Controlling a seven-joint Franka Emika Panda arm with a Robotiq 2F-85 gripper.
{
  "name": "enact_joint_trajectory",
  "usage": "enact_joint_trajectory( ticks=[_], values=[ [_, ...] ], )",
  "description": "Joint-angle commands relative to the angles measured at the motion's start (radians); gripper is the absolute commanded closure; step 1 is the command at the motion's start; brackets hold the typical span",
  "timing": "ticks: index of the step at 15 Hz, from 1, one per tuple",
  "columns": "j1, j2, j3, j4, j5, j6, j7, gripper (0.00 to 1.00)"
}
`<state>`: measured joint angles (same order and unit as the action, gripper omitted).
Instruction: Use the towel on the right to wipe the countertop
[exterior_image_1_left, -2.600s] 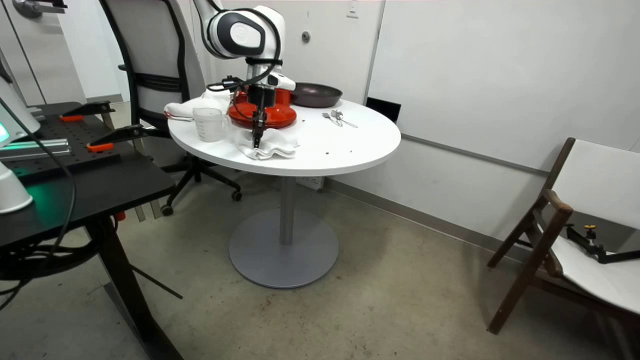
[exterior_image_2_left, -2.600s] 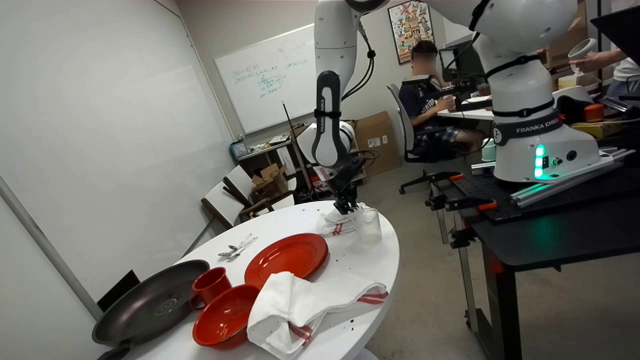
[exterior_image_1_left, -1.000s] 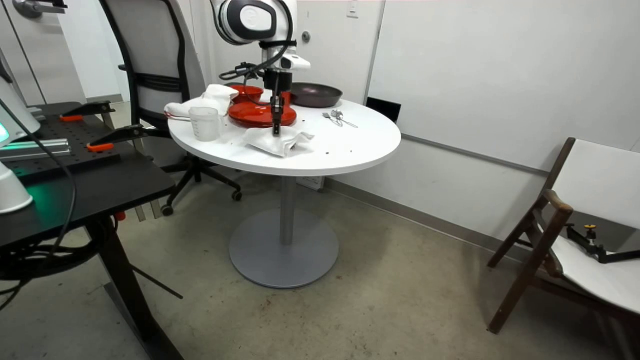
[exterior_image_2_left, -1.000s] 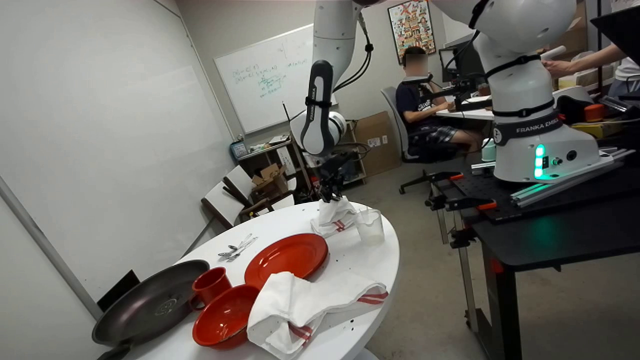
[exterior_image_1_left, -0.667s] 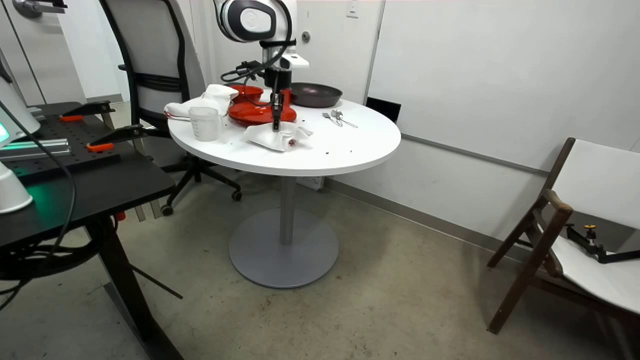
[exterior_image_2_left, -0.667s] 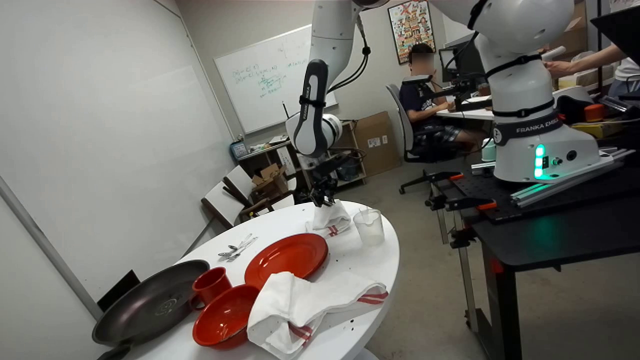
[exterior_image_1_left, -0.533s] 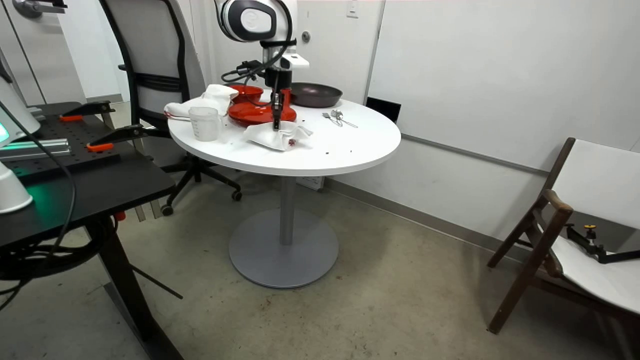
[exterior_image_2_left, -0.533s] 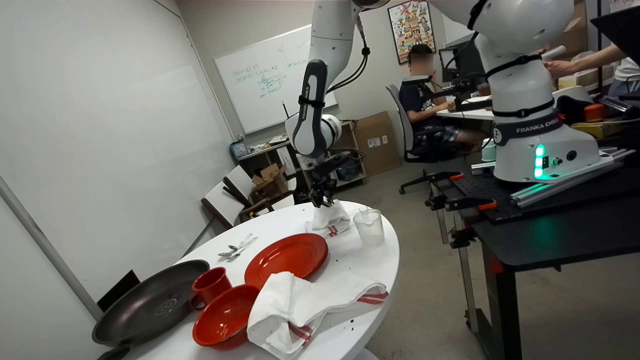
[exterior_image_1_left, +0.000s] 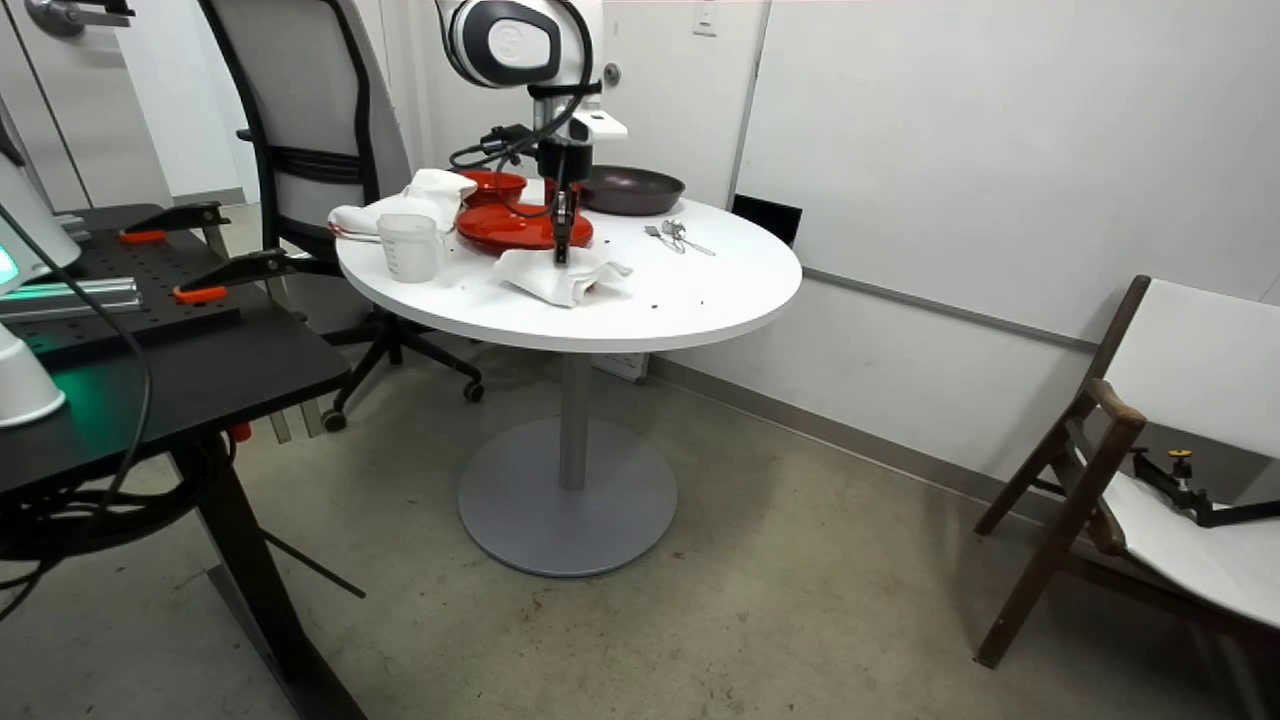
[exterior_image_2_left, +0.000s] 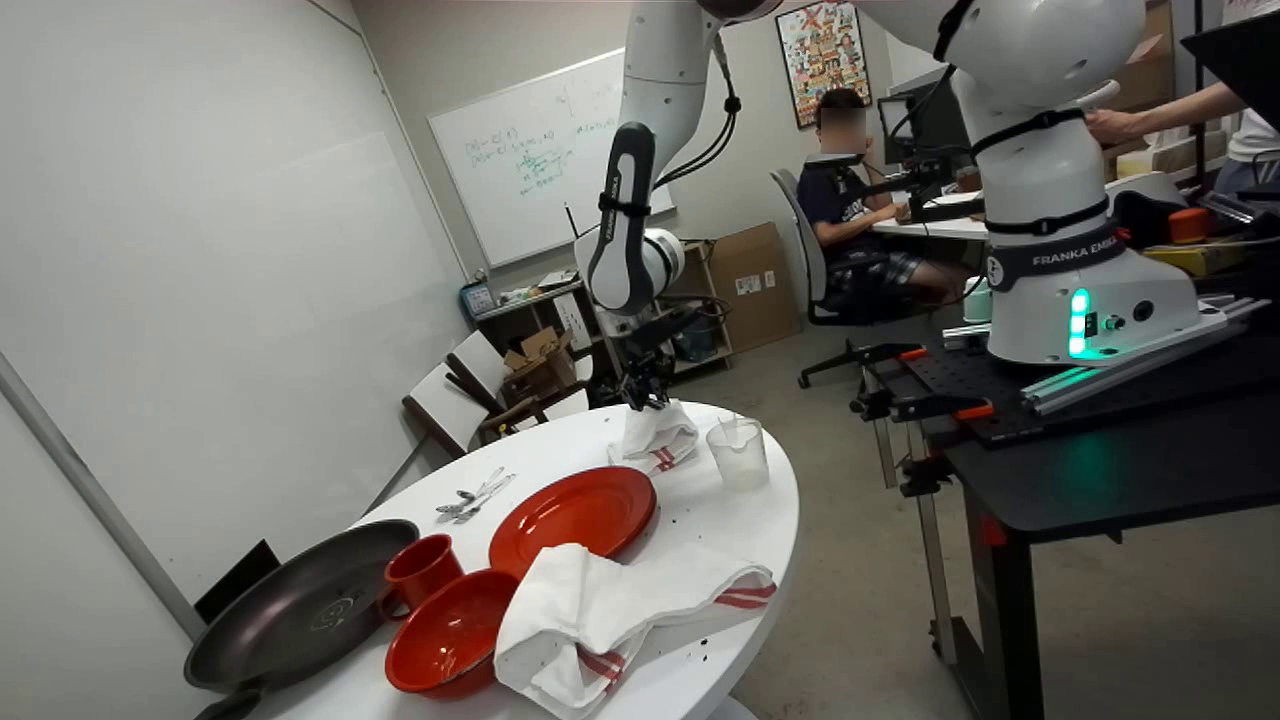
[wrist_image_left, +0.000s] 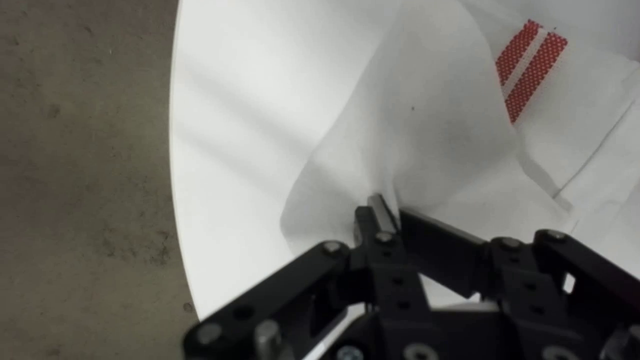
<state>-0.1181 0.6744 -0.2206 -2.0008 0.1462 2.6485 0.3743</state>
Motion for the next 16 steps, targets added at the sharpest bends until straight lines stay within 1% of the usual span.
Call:
enact_joint_trajectory(
  ticks=[1,12,13,14,16],
  values=[
    [-0.005,0.022,-0.024,0.046,-0.021,0.005,-0.022,0.99],
    [-0.027,0.122,-0.038,0.216,-0.021,-0.02,-0.009,0.99],
    [-0.032,0.129,-0.034,0.223,-0.018,-0.026,-0.014,0.69],
    [-0.035,0.136,-0.031,0.228,-0.016,-0.033,-0.014,0.68],
    [-0.034,0.145,-0.033,0.233,-0.017,-0.04,-0.012,0.54]
  ],
)
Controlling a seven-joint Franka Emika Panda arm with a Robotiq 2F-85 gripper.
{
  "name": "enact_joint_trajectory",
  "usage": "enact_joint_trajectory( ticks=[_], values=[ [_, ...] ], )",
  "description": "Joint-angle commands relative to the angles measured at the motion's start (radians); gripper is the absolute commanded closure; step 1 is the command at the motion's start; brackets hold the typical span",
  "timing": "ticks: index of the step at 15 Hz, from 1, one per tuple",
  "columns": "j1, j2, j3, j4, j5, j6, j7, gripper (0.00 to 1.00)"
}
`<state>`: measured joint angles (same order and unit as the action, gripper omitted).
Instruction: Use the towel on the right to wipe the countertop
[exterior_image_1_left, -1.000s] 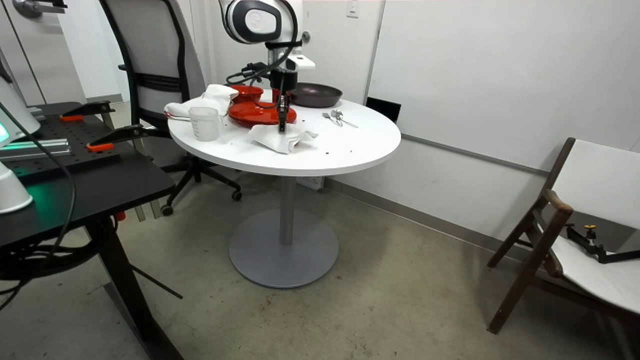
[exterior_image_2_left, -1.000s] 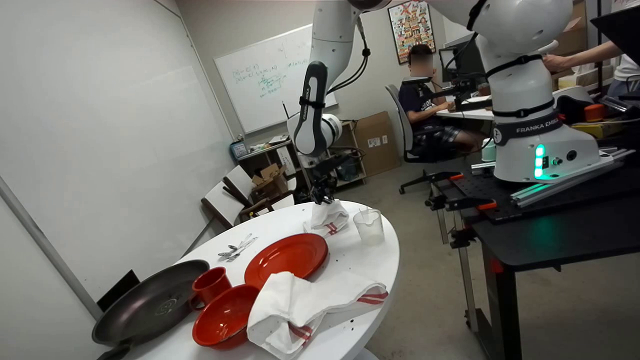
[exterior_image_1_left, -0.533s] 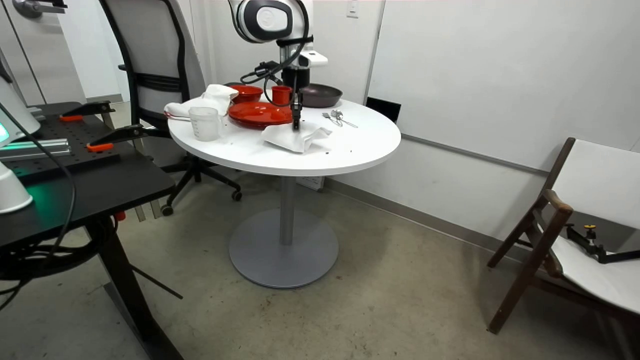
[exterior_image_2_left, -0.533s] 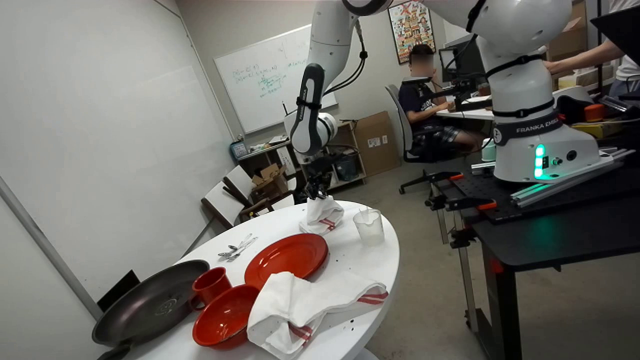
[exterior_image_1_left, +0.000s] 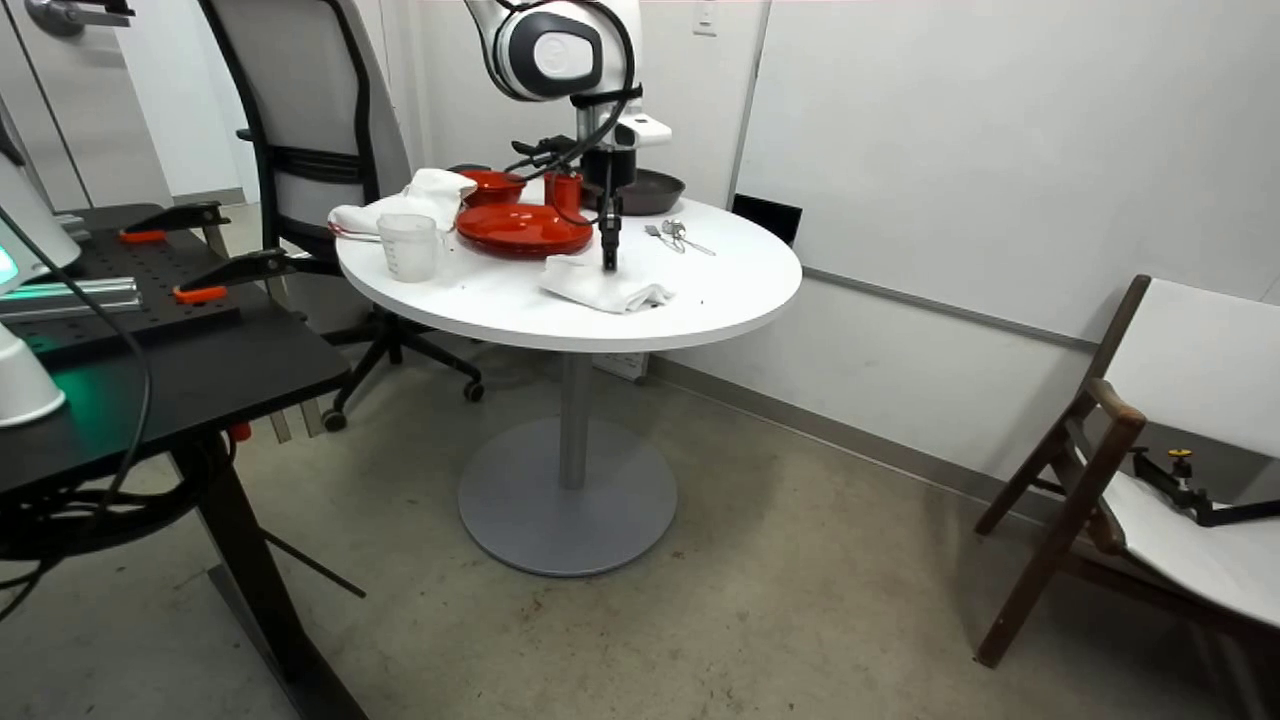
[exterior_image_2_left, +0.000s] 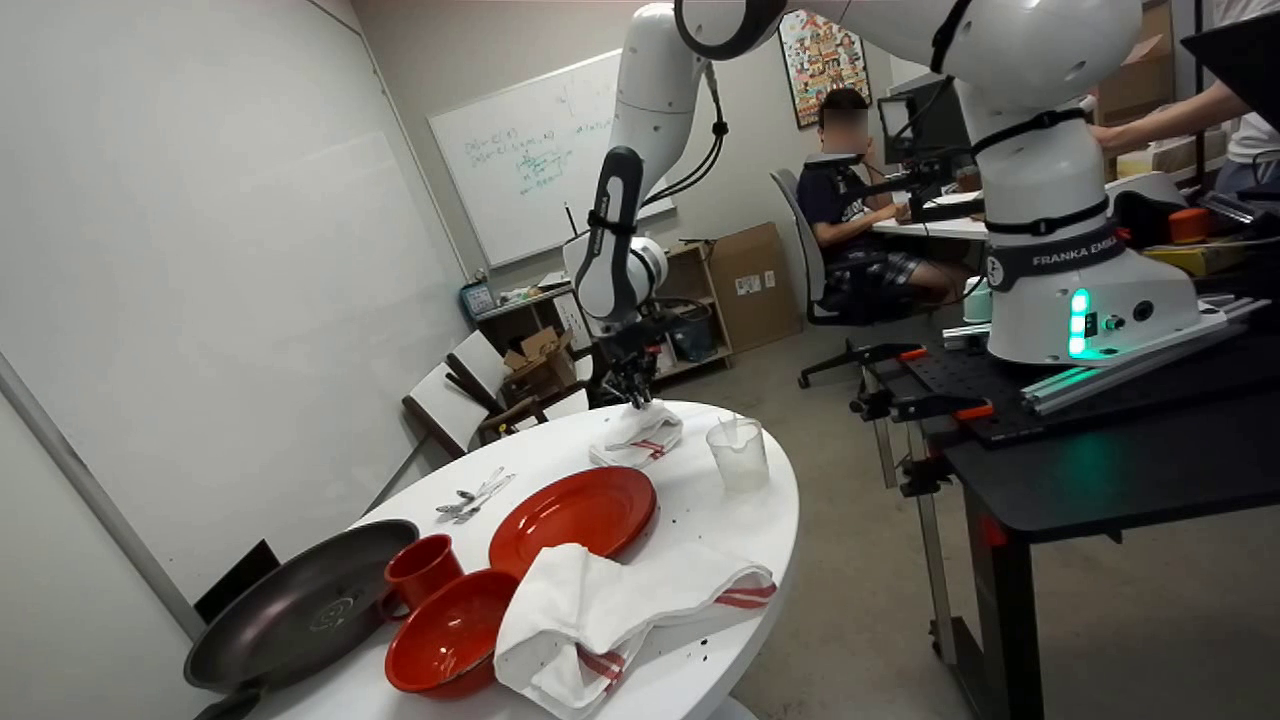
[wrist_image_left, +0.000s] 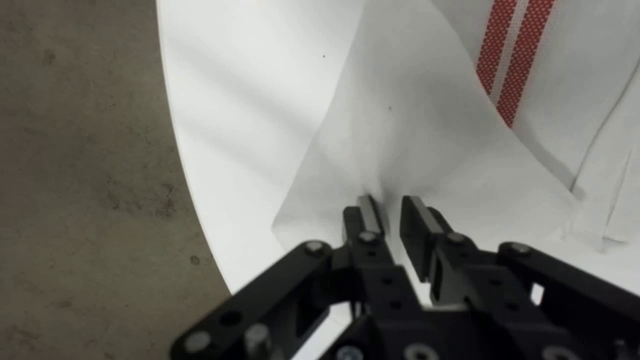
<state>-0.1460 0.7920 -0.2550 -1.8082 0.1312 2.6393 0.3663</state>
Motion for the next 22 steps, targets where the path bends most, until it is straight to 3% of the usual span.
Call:
enact_joint_trajectory(
  ticks=[1,8,13,22],
  values=[
    [-0.007,0.031,0.002,0.042,-0.002,-0.034,-0.005,0.46],
    [-0.004,-0.006,0.004,0.03,0.001,-0.041,-0.01,0.0],
    [-0.006,-0.144,0.016,-0.065,0.027,-0.047,-0.007,0.0],
    [0.025,-0.466,0.108,-0.399,0.018,-0.02,-0.134,0.0]
  ],
)
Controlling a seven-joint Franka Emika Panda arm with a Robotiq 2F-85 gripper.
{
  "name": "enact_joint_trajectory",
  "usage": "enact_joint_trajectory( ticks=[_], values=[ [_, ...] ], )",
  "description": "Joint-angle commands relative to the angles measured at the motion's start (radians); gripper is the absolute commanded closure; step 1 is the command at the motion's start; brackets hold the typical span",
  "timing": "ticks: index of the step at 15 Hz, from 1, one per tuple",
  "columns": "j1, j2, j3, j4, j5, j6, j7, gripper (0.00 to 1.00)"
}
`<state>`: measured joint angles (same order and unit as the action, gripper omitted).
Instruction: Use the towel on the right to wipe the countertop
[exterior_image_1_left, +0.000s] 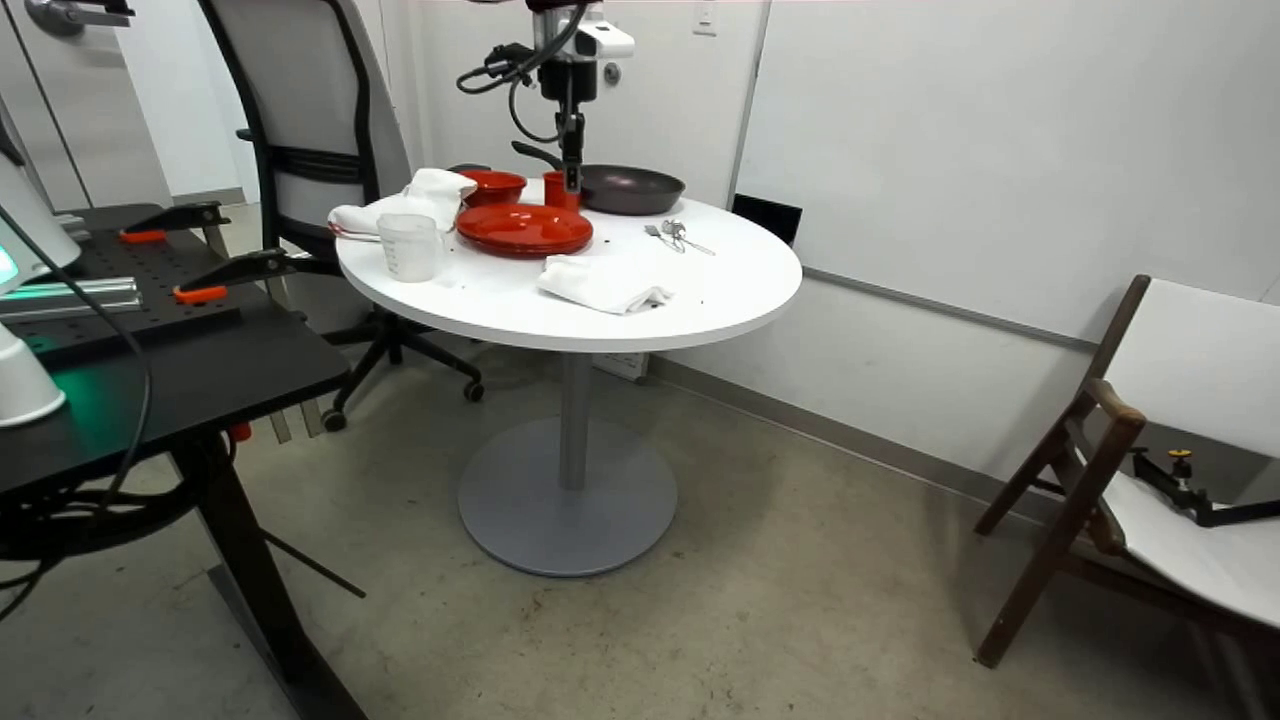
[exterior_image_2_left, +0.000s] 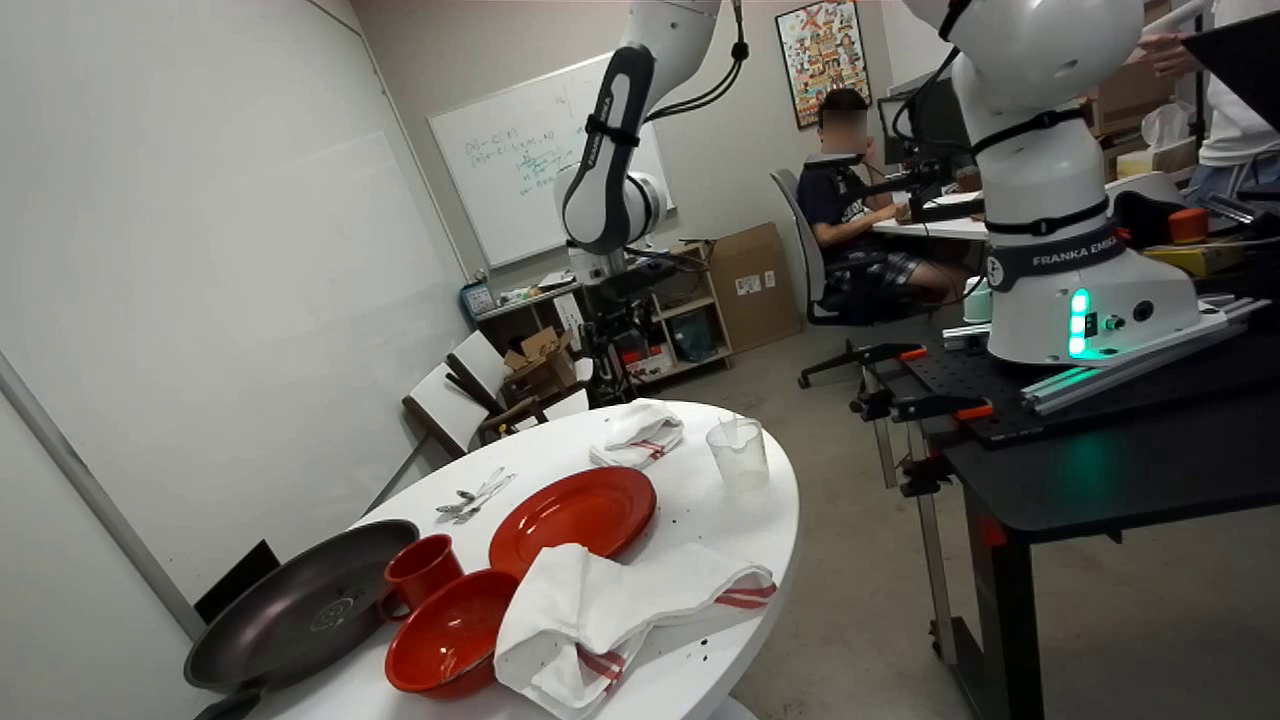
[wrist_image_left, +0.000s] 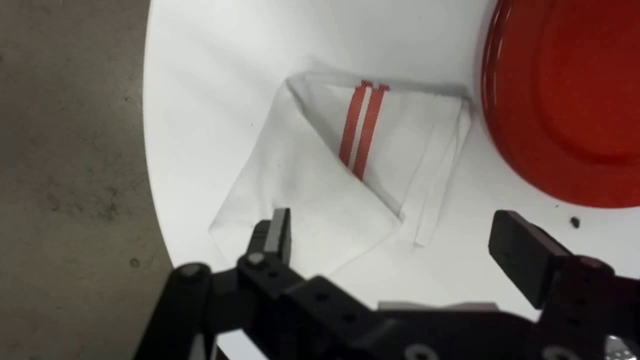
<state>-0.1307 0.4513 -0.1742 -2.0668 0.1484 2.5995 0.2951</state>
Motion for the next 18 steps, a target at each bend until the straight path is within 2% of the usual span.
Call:
enact_joint_trajectory(
  ticks=[1,9,18],
  values=[
    [0.016,-0.152,0.037,-0.172,-0.005,0.019,-0.083,0.0],
    [0.036,-0.297,0.096,-0.363,-0.017,0.03,-0.233,0.0],
    [0.066,-0.339,0.107,-0.48,-0.181,0.181,-0.352,0.0]
  ],
)
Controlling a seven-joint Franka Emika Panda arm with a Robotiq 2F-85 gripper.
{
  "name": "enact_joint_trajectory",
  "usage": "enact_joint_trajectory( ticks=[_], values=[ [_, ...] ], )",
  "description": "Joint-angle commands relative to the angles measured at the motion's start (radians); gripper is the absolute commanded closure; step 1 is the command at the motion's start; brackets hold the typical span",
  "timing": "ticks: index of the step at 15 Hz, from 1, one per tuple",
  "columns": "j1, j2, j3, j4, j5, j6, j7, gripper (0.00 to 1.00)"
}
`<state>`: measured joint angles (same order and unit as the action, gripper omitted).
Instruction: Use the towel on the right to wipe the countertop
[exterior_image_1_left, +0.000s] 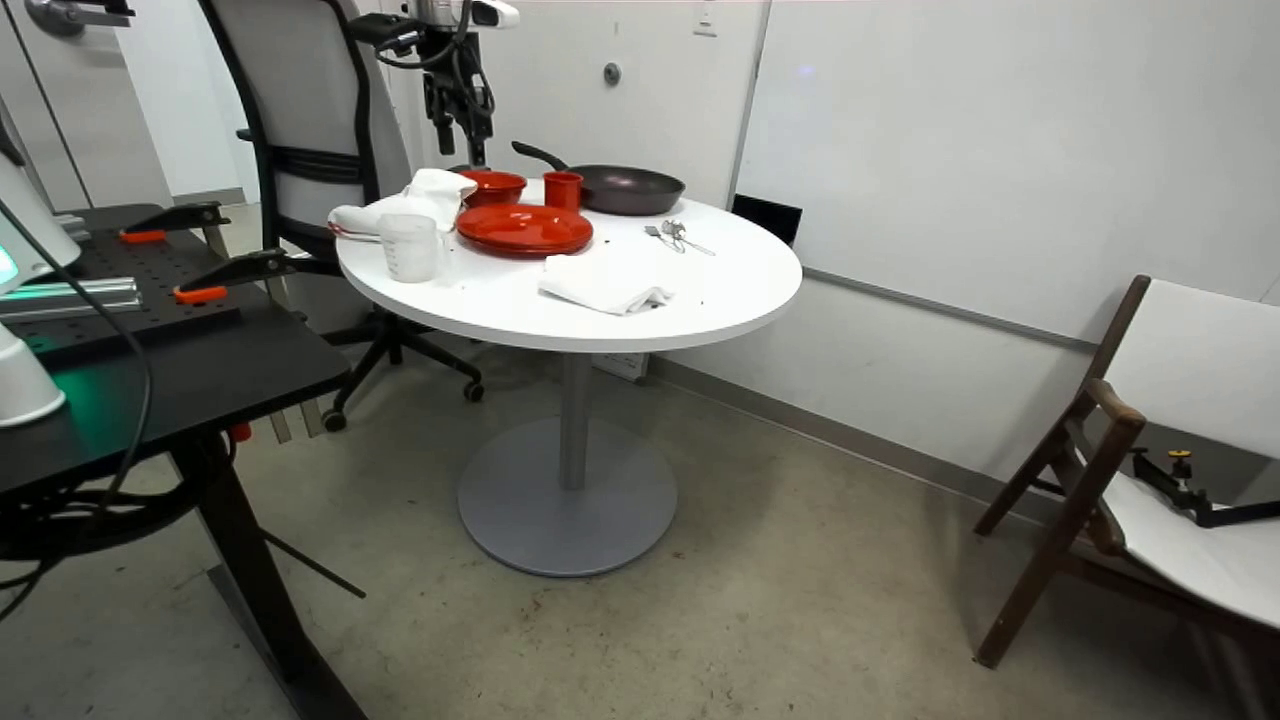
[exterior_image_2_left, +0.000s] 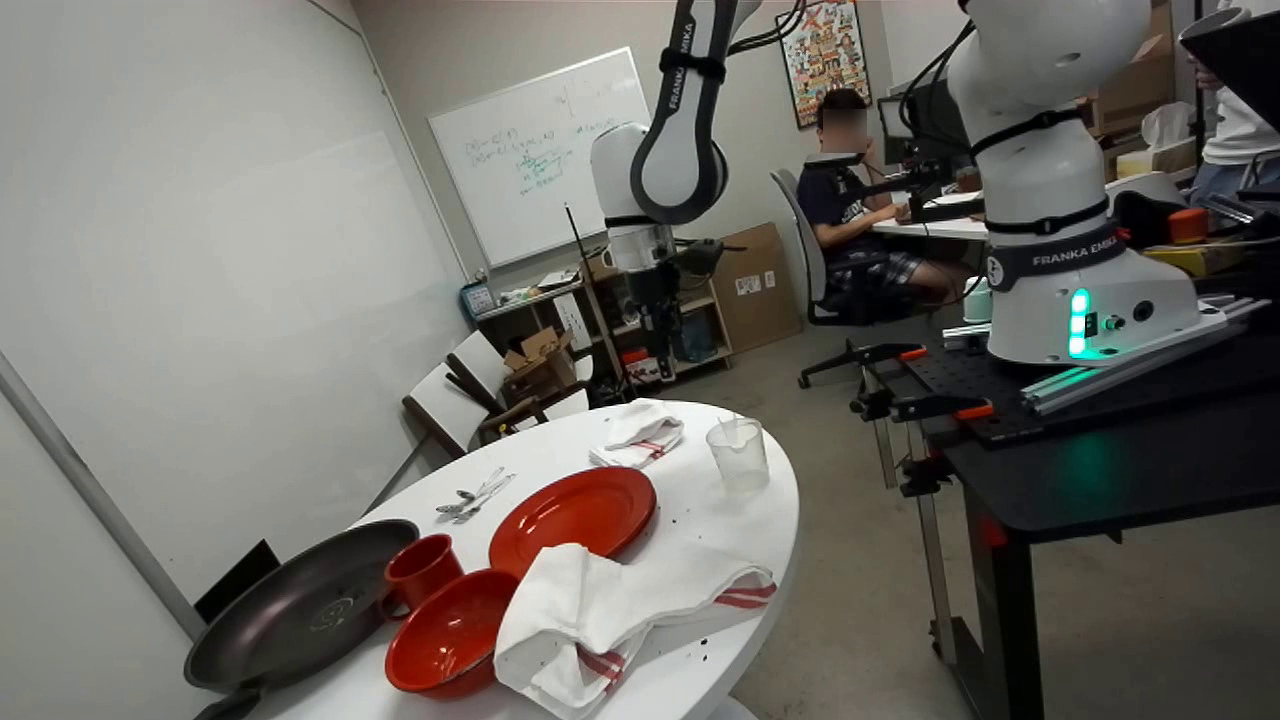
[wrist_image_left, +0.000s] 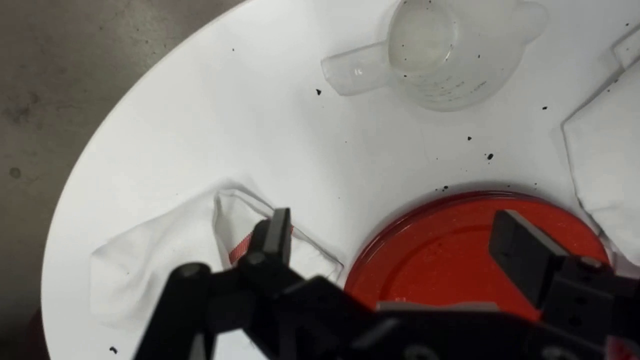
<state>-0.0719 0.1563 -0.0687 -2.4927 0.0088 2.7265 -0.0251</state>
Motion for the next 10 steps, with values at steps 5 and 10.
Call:
enact_joint_trajectory(
  ticks=[5,10],
  values=[
    [0.005,-0.058,-0.001,-0.074,-0.052,0.071,-0.029,0.0],
    [-0.001,-0.106,-0.001,-0.095,-0.016,0.016,-0.007,0.0]
  ],
)
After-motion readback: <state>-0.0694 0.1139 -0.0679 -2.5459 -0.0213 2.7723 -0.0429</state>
